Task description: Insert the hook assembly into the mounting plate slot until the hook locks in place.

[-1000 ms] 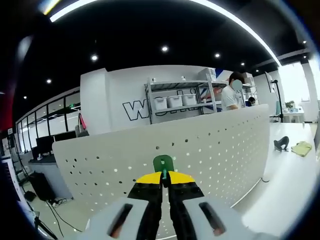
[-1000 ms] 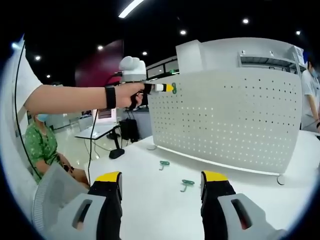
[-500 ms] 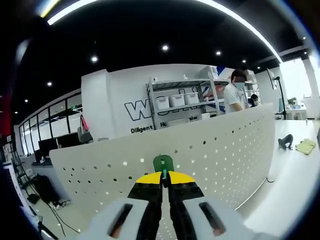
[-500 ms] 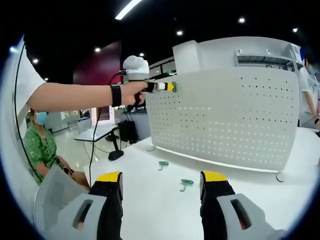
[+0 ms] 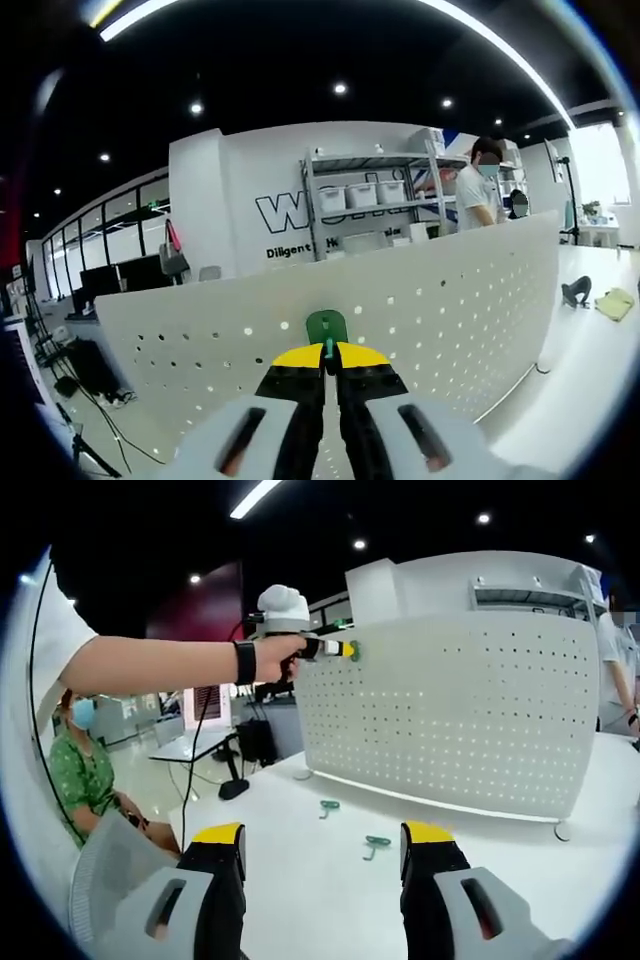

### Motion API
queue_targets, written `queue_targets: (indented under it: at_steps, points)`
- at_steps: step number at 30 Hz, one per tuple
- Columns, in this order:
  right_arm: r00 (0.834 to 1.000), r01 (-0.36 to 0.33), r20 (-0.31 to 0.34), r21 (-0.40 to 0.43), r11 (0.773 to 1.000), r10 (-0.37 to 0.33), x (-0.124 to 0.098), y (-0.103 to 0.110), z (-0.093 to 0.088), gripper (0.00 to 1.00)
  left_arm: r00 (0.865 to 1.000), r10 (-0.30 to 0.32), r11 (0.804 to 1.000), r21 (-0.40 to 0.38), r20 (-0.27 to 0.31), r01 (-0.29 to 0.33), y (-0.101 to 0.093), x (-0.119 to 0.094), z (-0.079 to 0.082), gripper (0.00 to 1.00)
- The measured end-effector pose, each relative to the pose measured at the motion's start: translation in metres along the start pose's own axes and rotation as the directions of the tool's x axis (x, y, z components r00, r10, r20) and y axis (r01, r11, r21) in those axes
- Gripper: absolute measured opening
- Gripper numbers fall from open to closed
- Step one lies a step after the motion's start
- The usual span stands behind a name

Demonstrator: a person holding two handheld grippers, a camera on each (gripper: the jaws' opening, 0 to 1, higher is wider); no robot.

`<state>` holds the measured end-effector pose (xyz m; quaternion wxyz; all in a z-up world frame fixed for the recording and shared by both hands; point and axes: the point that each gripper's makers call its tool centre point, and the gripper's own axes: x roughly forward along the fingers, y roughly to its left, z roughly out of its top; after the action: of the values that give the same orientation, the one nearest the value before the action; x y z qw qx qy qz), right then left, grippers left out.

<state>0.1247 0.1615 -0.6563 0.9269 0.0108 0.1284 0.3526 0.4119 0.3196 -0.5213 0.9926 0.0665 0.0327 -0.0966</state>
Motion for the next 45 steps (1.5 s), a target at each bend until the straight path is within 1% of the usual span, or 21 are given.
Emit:
queue_targets:
  at_steps: [3, 6, 7, 9, 11, 16, 19, 28, 32, 35, 39, 43, 44, 45]
  points:
    - [1.000, 0.002, 0.002, 0.000, 1.000, -0.002, 0.000, -0.002, 0.001, 0.63, 1.000, 0.004, 1.000, 0.003, 0.002, -0.004, 0.000, 0.001, 0.002, 0.03]
    - [1.000, 0.003, 0.001, 0.001, 1.000, -0.003, 0.000, -0.002, 0.000, 0.63, 0.999, 0.021, 1.000, -0.007, -0.037, -0.021, 0.002, 0.003, -0.002, 0.03]
    - [1.000, 0.004, 0.002, 0.001, 1.000, -0.004, 0.000, -0.002, 0.001, 0.63, 0.999, 0.024, 1.000, -0.014, -0.038, -0.024, 0.002, 0.004, -0.002, 0.03]
    - [1.000, 0.003, 0.004, 0.001, 1.000, -0.003, 0.000, -0.002, 0.001, 0.63, 0.999, 0.030, 1.000, -0.004, -0.040, -0.030, 0.002, 0.004, -0.002, 0.03]
    - [1.000, 0.001, 0.006, -0.001, 1.000, -0.001, 0.000, -0.001, 0.002, 0.63, 0.999, 0.018, 1.000, -0.004, -0.034, -0.018, -0.001, 0.004, 0.000, 0.03]
    - [1.000, 0.001, 0.005, 0.001, 1.000, -0.001, 0.001, -0.001, 0.001, 0.63, 0.998, 0.040, 0.999, -0.017, -0.053, -0.040, -0.001, 0.005, -0.002, 0.03]
    - [1.000, 0.002, 0.006, 0.000, 1.000, -0.002, 0.000, -0.002, 0.001, 0.63, 0.997, 0.054, 0.999, -0.005, -0.061, -0.054, -0.001, 0.005, -0.003, 0.03]
    - [1.000, 0.001, 0.004, 0.006, 1.000, -0.001, 0.001, -0.001, -0.001, 0.62, 0.991, 0.100, 0.993, -0.061, -0.090, -0.105, 0.000, 0.007, -0.006, 0.02]
    - [1.000, 0.000, 0.004, 0.011, 1.000, 0.000, 0.002, -0.001, -0.001, 0.62, 0.990, 0.110, 0.993, -0.034, -0.093, -0.114, 0.000, 0.009, -0.007, 0.02]
    - [1.000, -0.002, 0.005, 0.011, 1.000, 0.002, 0.002, -0.001, -0.001, 0.62, 0.988, 0.122, 0.991, -0.047, -0.092, -0.127, 0.001, 0.009, -0.007, 0.02]
    - [1.000, -0.007, 0.002, 0.009, 1.000, 0.007, 0.004, 0.000, -0.001, 0.62, 0.985, 0.133, 0.988, -0.068, -0.106, -0.141, 0.001, 0.011, -0.009, 0.02]
    - [1.000, -0.009, 0.002, 0.010, 1.000, 0.009, 0.004, 0.001, -0.002, 0.62, 0.987, 0.119, 0.990, -0.065, -0.104, -0.126, 0.001, 0.011, -0.010, 0.03]
    - [1.000, -0.009, 0.001, 0.009, 1.000, 0.009, 0.004, 0.001, -0.002, 0.62, 0.988, 0.115, 0.991, -0.059, -0.104, -0.121, 0.001, 0.011, -0.010, 0.03]
    - [1.000, -0.008, -0.001, 0.011, 1.000, 0.008, 0.003, 0.000, -0.002, 0.62, 0.989, 0.107, 0.993, -0.035, -0.101, -0.111, 0.000, 0.011, -0.009, 0.03]
